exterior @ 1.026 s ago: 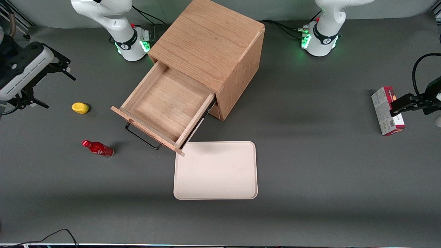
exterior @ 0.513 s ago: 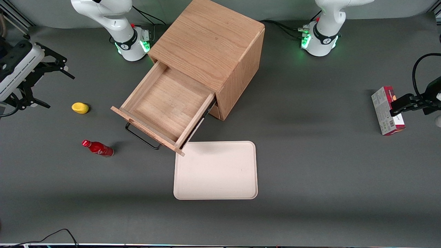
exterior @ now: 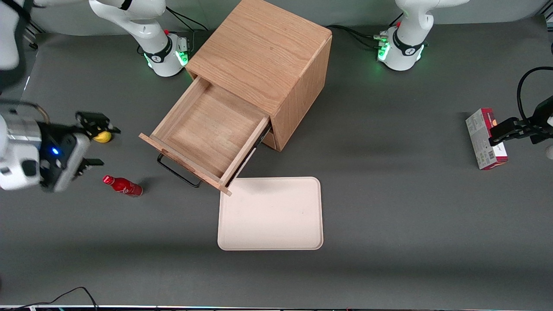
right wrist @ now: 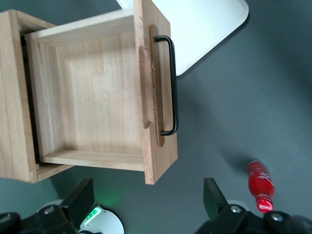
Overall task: Close top drawer
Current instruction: 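Move the right gripper toward the open drawer's front panel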
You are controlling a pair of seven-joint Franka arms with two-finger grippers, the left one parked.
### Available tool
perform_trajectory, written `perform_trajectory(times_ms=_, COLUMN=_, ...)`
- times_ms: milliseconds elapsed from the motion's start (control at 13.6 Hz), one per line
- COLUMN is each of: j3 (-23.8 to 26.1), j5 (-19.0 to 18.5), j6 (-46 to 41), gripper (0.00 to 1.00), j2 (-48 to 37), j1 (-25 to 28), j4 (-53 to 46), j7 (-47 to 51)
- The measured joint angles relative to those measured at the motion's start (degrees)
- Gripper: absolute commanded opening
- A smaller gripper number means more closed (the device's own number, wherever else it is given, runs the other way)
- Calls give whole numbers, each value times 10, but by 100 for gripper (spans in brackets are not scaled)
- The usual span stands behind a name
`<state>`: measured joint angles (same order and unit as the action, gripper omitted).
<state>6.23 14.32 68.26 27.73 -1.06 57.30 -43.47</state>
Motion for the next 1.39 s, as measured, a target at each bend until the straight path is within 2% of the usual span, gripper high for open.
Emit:
perform_trajectory(times_ms=440, j3=0, j5=9, j6=-13, gripper=100, j2=-6, j1=0, j4=-11, j7=3)
perform_trajectory(times_ms=660, j3=0, j5=10, j6=-10, gripper=100, j2=-4, j1=2, j4=-11, j7=40)
perform_trajectory(times_ms=806, j3=0, j5=11, j6=8, gripper=100, j2=2, j1=5, j4=-10, j7=70)
perform_trajectory(times_ms=1026, j3=3, j5=40, j6=52, gripper=100, j2=22, j1=11, j4=-9, j7=131)
perform_trajectory(times_ms=1393, j3=3, j5=40, j6=121, gripper=100, j2=52, j1=23, j4=4, j7=154)
